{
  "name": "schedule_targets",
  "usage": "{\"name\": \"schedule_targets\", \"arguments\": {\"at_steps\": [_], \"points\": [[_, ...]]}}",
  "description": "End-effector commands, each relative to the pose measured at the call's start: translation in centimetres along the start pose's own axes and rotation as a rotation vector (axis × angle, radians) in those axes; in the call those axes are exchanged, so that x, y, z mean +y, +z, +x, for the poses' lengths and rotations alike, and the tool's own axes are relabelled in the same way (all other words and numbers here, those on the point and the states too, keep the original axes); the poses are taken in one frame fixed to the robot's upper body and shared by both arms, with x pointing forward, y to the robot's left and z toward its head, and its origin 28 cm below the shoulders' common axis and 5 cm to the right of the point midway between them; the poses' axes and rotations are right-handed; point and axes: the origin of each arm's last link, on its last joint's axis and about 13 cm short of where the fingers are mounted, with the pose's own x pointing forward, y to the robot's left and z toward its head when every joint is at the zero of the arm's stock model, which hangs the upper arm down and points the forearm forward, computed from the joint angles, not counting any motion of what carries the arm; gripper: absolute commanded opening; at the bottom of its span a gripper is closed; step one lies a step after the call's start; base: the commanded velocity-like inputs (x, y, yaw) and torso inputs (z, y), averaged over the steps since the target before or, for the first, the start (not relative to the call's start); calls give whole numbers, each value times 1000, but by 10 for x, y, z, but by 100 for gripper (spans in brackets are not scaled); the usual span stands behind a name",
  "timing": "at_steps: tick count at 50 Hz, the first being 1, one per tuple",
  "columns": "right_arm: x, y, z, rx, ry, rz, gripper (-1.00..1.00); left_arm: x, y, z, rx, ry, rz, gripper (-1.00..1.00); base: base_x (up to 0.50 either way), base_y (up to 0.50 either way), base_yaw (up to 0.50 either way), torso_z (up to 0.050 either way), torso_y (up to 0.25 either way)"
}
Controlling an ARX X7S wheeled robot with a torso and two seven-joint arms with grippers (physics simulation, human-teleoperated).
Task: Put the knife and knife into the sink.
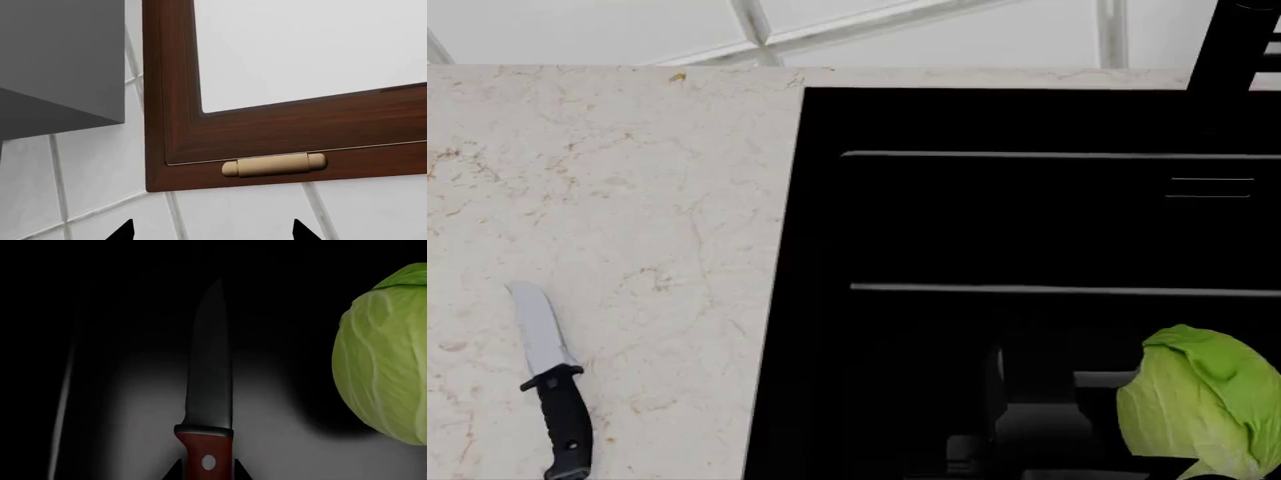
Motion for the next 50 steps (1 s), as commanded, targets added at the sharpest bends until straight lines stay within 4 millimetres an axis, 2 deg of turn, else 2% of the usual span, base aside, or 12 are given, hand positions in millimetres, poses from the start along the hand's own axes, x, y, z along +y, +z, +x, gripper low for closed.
{"name": "schedule_targets", "arguments": {"at_steps": [1,23,24,37,50], "points": [[-2,7,-1,-42,-15,-7,-100,1,0,-1,0,3,-2,100,0,0,0,0,0],[-4,2,1,-33,6,19,-100,2,1,-2,0,6,0,100,0,0,0,0,1],[-4,2,1,-33,6,19,100,1,1,-2,0,5,0,100,0,0,0,0,0],[-6,3,-1,-42,20,31,100,0,2,-2,-1,2,2,100,0,0,0,0,0],[-4,9,-18,-105,23,18,100,0,2,-2,-1,2,-2,100,0,0,0,0,0]]}}
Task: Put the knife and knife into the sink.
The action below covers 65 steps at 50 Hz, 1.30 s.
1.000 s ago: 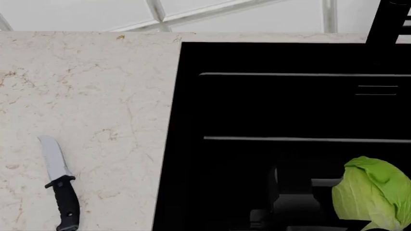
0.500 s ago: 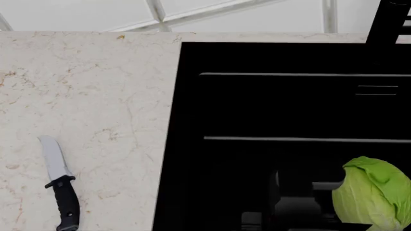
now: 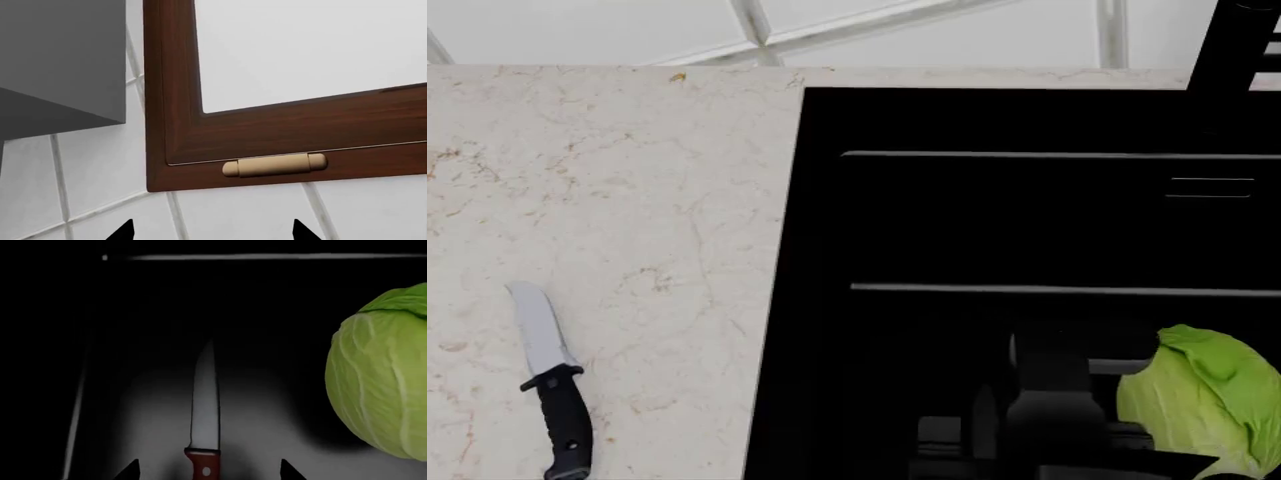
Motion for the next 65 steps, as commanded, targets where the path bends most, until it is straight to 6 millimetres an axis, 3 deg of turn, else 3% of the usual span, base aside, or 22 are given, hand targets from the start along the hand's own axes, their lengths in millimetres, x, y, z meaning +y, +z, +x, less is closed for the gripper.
{"name": "schedule_targets", "arguments": {"at_steps": [1,21,43,50,57,65], "points": [[1,6,-14,-55,3,-11,100,0,0,-1,-2,0,-2,100,0,0,0,0,0],[9,22,-85,-240,2,-71,100,0,1,-1,-6,-3,-13,100,0,0,0,0,0],[15,32,-144,-436,6,-111,100,2,3,-3,-13,3,-13,100,0,0,0,0,0],[29,43,-169,-528,76,-184,100,2,5,-3,-14,4,-6,100,0,0,0,0,0],[53,59,-176,-570,192,-259,100,3,7,-3,-16,7,0,100,0,0,1,0,0],[77,66,-167,-555,306,-327,100,6,8,-4,-15,15,8,100,0,0,0,0,0]]}}
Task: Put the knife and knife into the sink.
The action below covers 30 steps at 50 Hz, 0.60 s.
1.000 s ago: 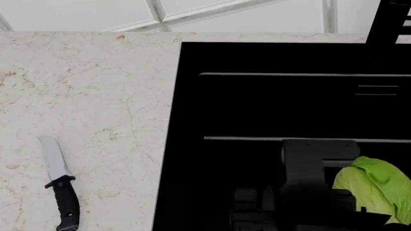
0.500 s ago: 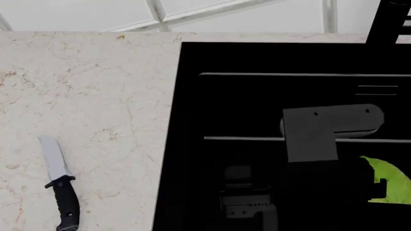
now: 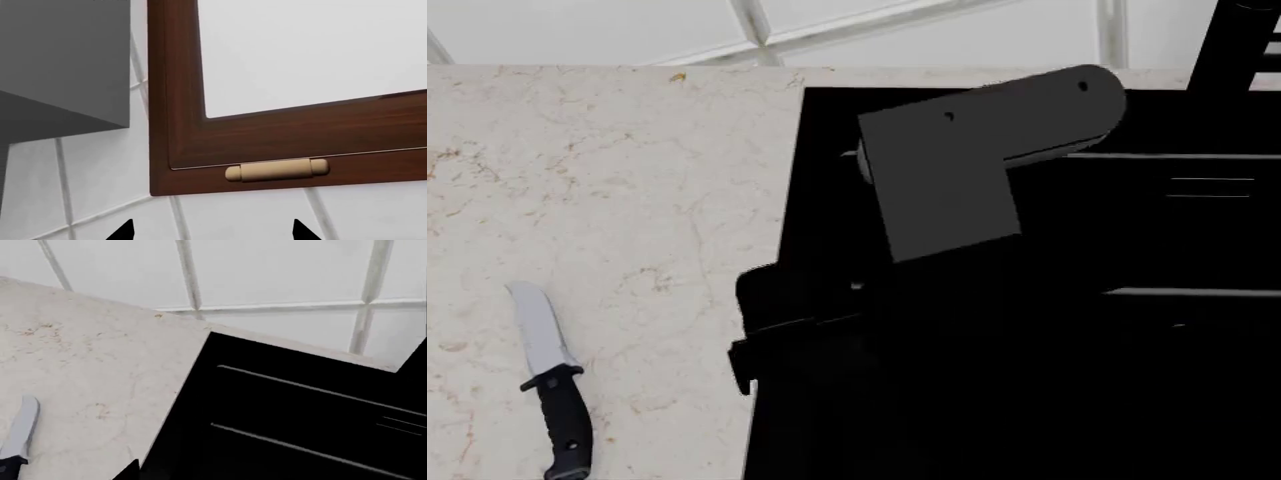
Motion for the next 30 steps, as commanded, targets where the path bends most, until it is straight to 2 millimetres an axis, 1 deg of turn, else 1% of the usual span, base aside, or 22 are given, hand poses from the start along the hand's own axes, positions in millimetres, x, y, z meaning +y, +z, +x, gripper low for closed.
{"name": "schedule_targets", "arguments": {"at_steps": [1,9,15,21,25,30], "points": [[28,18,9,-42,160,-76,100,3,2,-2,-1,10,10,100,0,0,0,0,0],[49,24,30,-3,254,-104,100,5,3,-2,-1,16,13,100,0,0,0,0,0],[66,29,39,45,286,-110,100,8,1,-3,5,30,19,100,0,0,0,0,0],[84,31,40,79,353,-126,100,10,2,-5,5,37,18,100,0,0,0,0,0],[96,32,44,136,368,-120,100,12,1,-6,8,42,21,100,0,0,0,0,0],[106,30,46,162,373,-125,100,13,1,-7,9,48,22,100,0,0,0,0,0]]}}
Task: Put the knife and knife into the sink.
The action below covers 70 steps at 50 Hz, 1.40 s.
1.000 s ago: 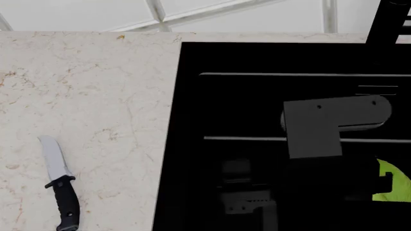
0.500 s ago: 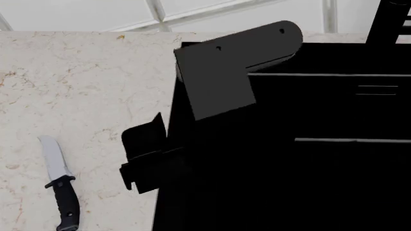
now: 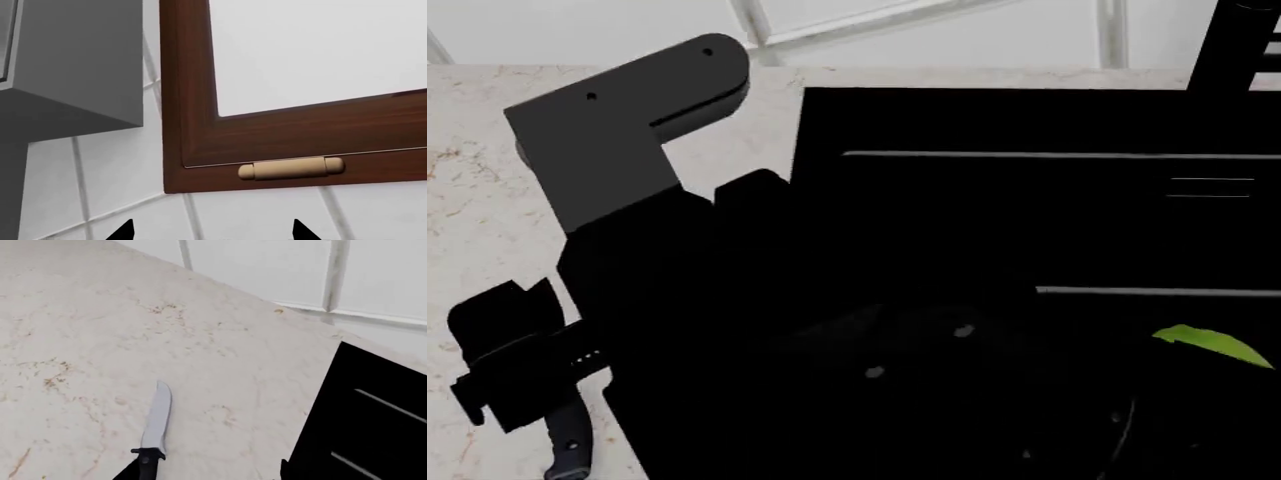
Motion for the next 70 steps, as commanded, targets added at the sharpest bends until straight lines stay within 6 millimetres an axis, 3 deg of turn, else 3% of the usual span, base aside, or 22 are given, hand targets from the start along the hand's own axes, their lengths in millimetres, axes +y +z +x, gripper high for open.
{"name": "schedule_targets", "arguments": {"at_steps": [1,11,32,70], "points": [[28,5,15,87,70,3,100,4,-1,-2,3,14,5,100,0,0,0,0,0],[39,9,24,123,126,28,100,7,-5,-5,8,19,4,100,0,0,0,0,0],[41,14,61,192,141,82,100,10,-10,-8,21,24,9,100,0,0,0,0,0],[43,-17,85,306,134,182,100,12,-13,-10,26,23,4,100,0,0,0,0,0]]}}
